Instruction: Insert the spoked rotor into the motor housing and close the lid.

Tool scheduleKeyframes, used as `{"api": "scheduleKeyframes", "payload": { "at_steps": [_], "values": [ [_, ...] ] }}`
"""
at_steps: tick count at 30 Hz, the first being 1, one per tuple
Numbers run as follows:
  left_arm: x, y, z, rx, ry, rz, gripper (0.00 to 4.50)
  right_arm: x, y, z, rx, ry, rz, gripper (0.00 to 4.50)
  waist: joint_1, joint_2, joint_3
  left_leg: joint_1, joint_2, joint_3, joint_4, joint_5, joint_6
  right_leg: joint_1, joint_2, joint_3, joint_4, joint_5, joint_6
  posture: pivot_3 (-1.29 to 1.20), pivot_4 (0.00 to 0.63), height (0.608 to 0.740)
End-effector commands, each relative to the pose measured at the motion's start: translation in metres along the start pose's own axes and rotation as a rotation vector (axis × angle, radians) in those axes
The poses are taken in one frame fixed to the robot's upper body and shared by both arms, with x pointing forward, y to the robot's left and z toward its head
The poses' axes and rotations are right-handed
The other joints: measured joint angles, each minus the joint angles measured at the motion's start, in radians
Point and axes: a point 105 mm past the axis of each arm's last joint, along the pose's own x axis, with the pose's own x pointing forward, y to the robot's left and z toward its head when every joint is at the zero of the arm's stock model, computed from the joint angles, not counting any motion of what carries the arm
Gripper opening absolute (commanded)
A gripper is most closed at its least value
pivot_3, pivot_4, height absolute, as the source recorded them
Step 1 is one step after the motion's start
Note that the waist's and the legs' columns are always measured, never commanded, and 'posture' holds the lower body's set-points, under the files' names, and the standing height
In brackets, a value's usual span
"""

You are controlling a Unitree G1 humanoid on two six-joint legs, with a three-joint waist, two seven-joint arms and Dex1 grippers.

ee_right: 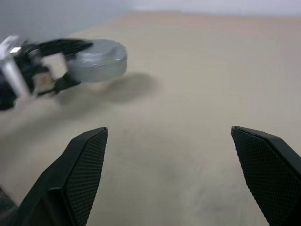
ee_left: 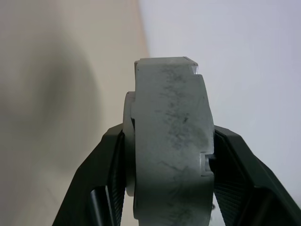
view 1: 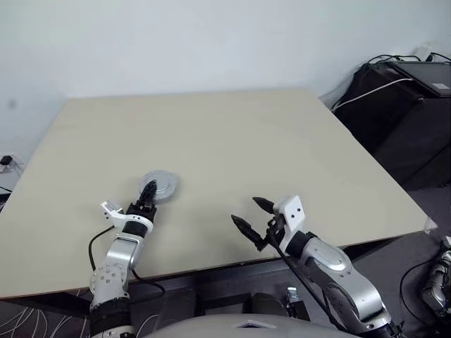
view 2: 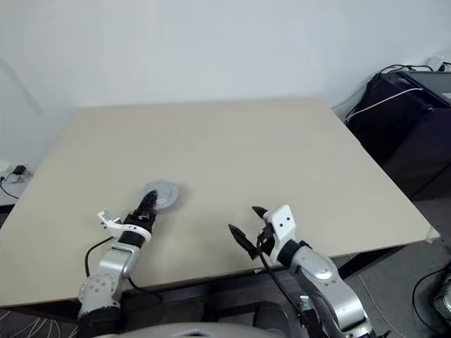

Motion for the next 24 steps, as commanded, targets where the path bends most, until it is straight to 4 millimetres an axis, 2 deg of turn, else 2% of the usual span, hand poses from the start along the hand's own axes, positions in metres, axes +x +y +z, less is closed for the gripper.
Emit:
{"api": "scheduleKeyframes", "payload": {
  "at_steps": [1,9,18,24],
  "values": [
    [0.016,-0.019,0.011,0.057,-0.006,-0.066,2.12,-0.003,-0.003,0.003,-0.08,-0.034,-0.001,4.5,0.004,-0.001,0.0,0.0,0.0,0.0,0.0,0.0,0.0,0.0,-0.001,0.0,0.0,0.0,0.0,0.0,0.0,0.74],
    [0.043,-0.015,0.02,0.112,-0.005,-0.033,2.12,-0.006,-0.005,-0.008,-0.093,-0.033,-0.027,4.5,0.015,-0.002,0.0,0.0,0.0,0.0,0.0,0.002,-0.004,-0.001,-0.006,0.0,0.0,0.001,0.0,0.0,0.0,0.74],
    [0.072,-0.007,0.017,0.15,-0.01,0.052,2.12,-0.008,-0.006,-0.02,-0.061,-0.014,-0.064,4.5,0.016,-0.003,0.0,0.0,-0.001,0.0,0.0,0.003,-0.004,-0.001,-0.006,0.0,0.0,0.001,0.0,0.0,0.0,0.74],
    [0.082,0.002,0.014,0.176,0.006,0.124,2.12,-0.009,-0.007,-0.022,-0.058,-0.008,-0.082,4.5,0.017,-0.004,0.0,0.0,-0.001,0.0,0.0,0.003,-0.004,0.0,-0.007,0.0,0.0,0.002,0.001,0.0,0.0,0.74]
  ]
}}
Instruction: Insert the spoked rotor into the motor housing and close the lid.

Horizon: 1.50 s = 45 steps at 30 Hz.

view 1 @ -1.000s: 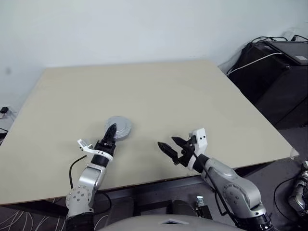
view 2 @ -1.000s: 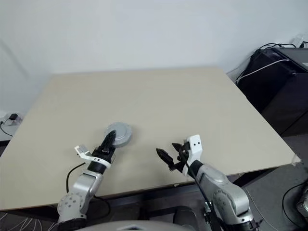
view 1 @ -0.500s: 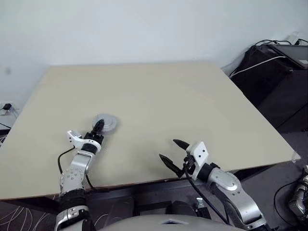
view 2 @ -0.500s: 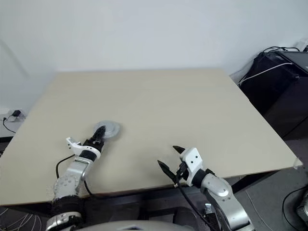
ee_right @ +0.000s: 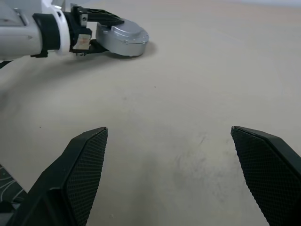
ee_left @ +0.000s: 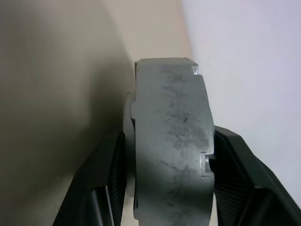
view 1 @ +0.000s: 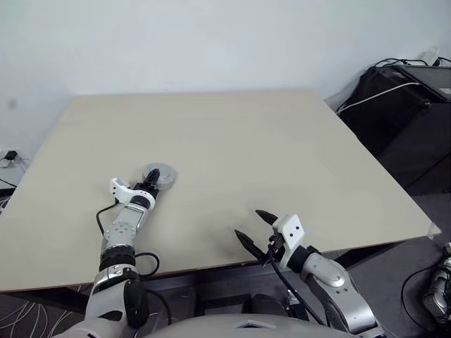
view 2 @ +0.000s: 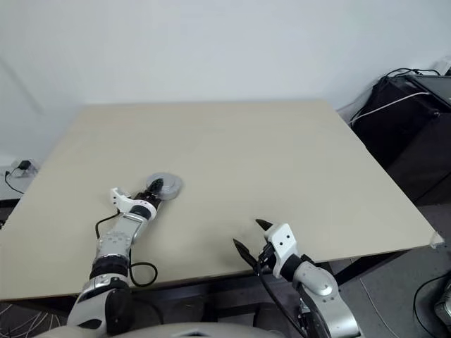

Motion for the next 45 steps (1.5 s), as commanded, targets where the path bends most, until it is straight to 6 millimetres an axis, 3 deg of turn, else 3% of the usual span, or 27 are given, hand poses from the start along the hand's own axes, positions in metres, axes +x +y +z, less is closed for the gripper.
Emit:
{"api": "scheduleKeyframes", "payload": {
  "at_steps": [1,8,9,14,21,29,34,37,45],
  "values": [
    [0.009,-0.018,0.009,0.043,-0.016,-0.041,2.12,-0.001,-0.006,0.011,-0.027,-0.041,-0.026,4.5,-0.001,0.0,0.0,0.0,0.0,0.0,0.0,0.0,0.0,0.0,0.0,0.0,0.0,0.0,0.0,0.0,0.0,0.74],
    [0.005,-0.013,0.009,0.06,0.003,-0.024,4.37,0.001,-0.005,0.008,-0.028,-0.023,-0.027,4.5,-0.001,0.0,-0.003,0.001,0.0,0.0,0.0,0.0,0.0,0.0,-0.001,0.001,0.0,0.0,0.0,0.0,0.0,0.74],
    [0.002,-0.011,0.009,0.067,0.011,-0.024,4.47,0.001,-0.004,0.008,-0.028,-0.022,-0.026,4.5,-0.003,0.001,-0.003,0.002,0.0,0.0,0.0,0.0,0.0,0.001,-0.001,0.001,0.0,0.0,0.0,0.0,0.0,0.74],
    [-0.016,-0.002,0.006,0.142,0.106,-0.032,4.47,0.004,-0.003,0.008,-0.027,-0.015,-0.019,4.5,-0.018,0.001,-0.005,0.003,0.0,0.0,-0.001,-0.002,0.003,0.001,-0.001,0.002,0.001,0.001,0.0,0.0,0.0,0.74],
    [-0.057,0.008,-0.003,0.245,0.242,-0.06,4.47,0.007,-0.003,0.008,-0.007,-0.005,0.008,4.5,-0.03,0.002,-0.008,0.004,0.0,0.0,-0.003,0.0,-0.001,0.001,-0.001,0.005,0.001,0.0,-0.001,0.0,0.0,0.74],
    [-0.105,0.014,-0.035,0.56,0.38,-0.13,4.47,0.011,0.001,0.009,0.016,-0.004,0.034,4.5,-0.029,0.009,-0.012,0.006,0.0,0.001,-0.007,-0.001,0.001,0.001,-0.002,0.007,0.001,0.0,-0.002,0.0,0.0,0.74],
    [-0.126,0.003,-0.053,0.844,0.347,-0.272,4.47,0.012,-0.001,0.008,0.016,-0.014,0.0,4.5,-0.026,0.011,-0.012,0.009,0.0,0.004,-0.013,-0.001,0.001,0.001,-0.002,0.009,0.001,-0.001,-0.002,0.0,0.0,0.74],
    [-0.133,-0.007,-0.059,1.025,0.203,-0.34,4.47,0.012,-0.005,0.009,0.004,-0.038,-0.053,4.5,-0.024,0.012,-0.012,0.01,0.0,0.005,-0.016,-0.001,-0.001,0.0,-0.002,0.01,0.001,-0.001,-0.003,0.0,0.0,0.74],
    [-0.146,-0.014,-0.062,1.164,-0.054,-0.337,4.47,0.003,-0.011,0.004,-0.069,-0.062,-0.143,4.5,-0.015,0.012,-0.011,0.011,0.0,0.006,-0.019,-0.001,0.0,-0.003,-0.002,0.012,0.0,-0.003,-0.005,0.0,0.0,0.74]
  ]
}}
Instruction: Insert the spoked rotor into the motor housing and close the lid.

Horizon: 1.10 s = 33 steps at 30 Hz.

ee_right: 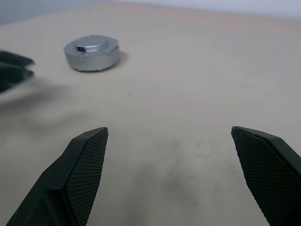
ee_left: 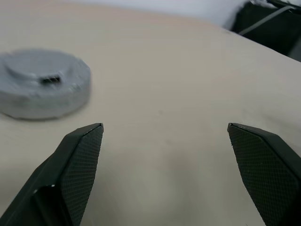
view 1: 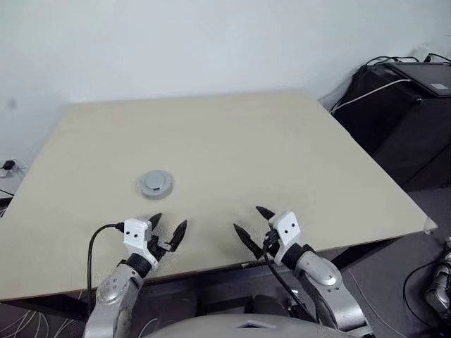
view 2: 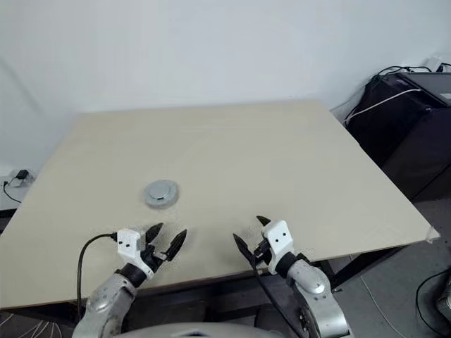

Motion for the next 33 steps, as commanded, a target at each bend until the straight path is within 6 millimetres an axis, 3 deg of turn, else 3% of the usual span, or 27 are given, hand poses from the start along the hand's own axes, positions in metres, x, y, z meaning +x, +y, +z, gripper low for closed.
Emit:
{"api": "scheduleKeyframes", "payload": {
  "at_steps": [1,10,33],
  "values": [
    [-0.003,0.0,0.016,0.112,-0.128,0.051,4.47,-0.003,-0.007,0.007,-0.042,-0.048,-0.048,4.5,0.001,0.0,0.0,0.0,0.0,0.0,0.0,0.0,0.0,0.0,0.0,0.0,0.0,0.0,0.0,0.0,0.0,0.74],
    [-0.004,0.0,0.026,0.186,-0.227,0.109,4.47,-0.007,-0.027,0.015,-0.135,-0.111,-0.166,4.5,0.003,-0.002,0.002,0.0,0.0,0.0,0.001,0.0,0.001,0.001,0.0,-0.001,0.0,-0.003,0.005,0.0,0.0,0.74],
    [0.004,-0.013,0.028,0.171,-0.26,0.053,4.47,-0.007,-0.019,0.022,-0.094,-0.137,-0.168,4.5,0.003,-0.002,0.002,0.001,0.001,0.0,0.003,-0.001,0.002,0.003,0.0,-0.002,0.0,-0.003,0.005,0.0,0.0,0.74]
  ]
}}
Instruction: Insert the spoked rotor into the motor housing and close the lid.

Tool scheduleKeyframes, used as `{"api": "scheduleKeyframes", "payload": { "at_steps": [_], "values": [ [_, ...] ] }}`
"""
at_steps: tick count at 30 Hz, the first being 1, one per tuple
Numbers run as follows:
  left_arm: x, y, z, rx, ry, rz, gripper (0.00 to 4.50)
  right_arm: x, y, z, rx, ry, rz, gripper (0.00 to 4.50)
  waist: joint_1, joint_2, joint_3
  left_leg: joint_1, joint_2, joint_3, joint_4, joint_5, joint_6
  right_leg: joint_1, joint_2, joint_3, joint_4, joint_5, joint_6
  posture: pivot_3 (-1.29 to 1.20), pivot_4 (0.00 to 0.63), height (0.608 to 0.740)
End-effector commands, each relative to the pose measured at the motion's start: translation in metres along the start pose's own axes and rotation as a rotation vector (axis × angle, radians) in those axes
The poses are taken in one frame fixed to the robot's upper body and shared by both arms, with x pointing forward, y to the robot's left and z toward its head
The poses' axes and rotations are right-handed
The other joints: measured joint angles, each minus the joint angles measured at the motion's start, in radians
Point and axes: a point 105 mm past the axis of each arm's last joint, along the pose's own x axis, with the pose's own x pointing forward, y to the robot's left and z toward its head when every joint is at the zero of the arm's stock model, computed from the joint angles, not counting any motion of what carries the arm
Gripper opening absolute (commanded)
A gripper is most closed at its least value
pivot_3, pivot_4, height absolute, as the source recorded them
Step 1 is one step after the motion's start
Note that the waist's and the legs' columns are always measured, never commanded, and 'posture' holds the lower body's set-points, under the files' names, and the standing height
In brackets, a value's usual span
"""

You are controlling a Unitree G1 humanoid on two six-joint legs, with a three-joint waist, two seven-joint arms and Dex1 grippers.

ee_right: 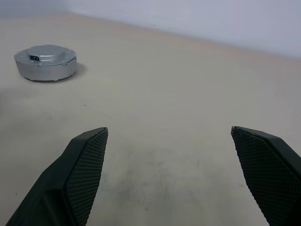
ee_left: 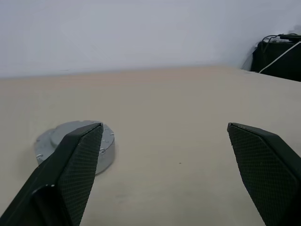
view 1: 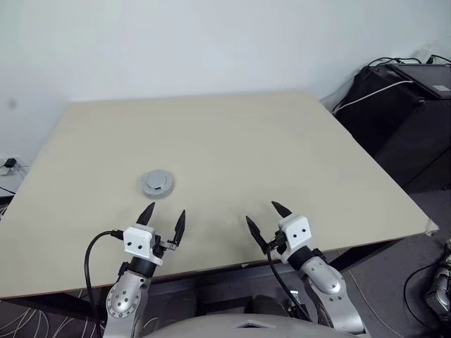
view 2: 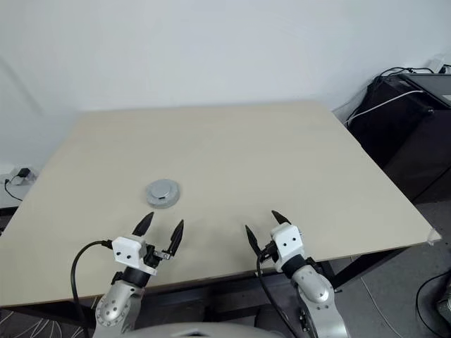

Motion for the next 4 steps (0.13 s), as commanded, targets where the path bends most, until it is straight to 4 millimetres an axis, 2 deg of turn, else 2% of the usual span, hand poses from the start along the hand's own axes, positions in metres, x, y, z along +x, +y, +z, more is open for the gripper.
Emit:
{"api": "scheduleKeyframes", "payload": {
  "at_steps": [1,4],
  "values": [
    [0.0042,-0.0018,0.0077,0.011,-0.043,-0.013,4.47,0.0019,-0.0026,0.0171,-0.012,-0.061,-0.003,4.5,0.0,0.0,0.0,0.0,0.0,0.0,0.0,0.0,0.0,0.0,0.0,0.0,0.0,0.0,0.0,0.0,0.0,0.74],
    [0.0045,-0.0025,0.0072,0.011,-0.042,-0.015,4.47,0.0011,-0.0029,0.0164,-0.01,-0.06,-0.003,4.5,0.0,0.0,0.0,0.0,0.0,0.0,0.0,0.0,0.0,0.0,0.0,0.0,0.0,0.0,0.0,0.0,0.0,0.74]
  ]
}}
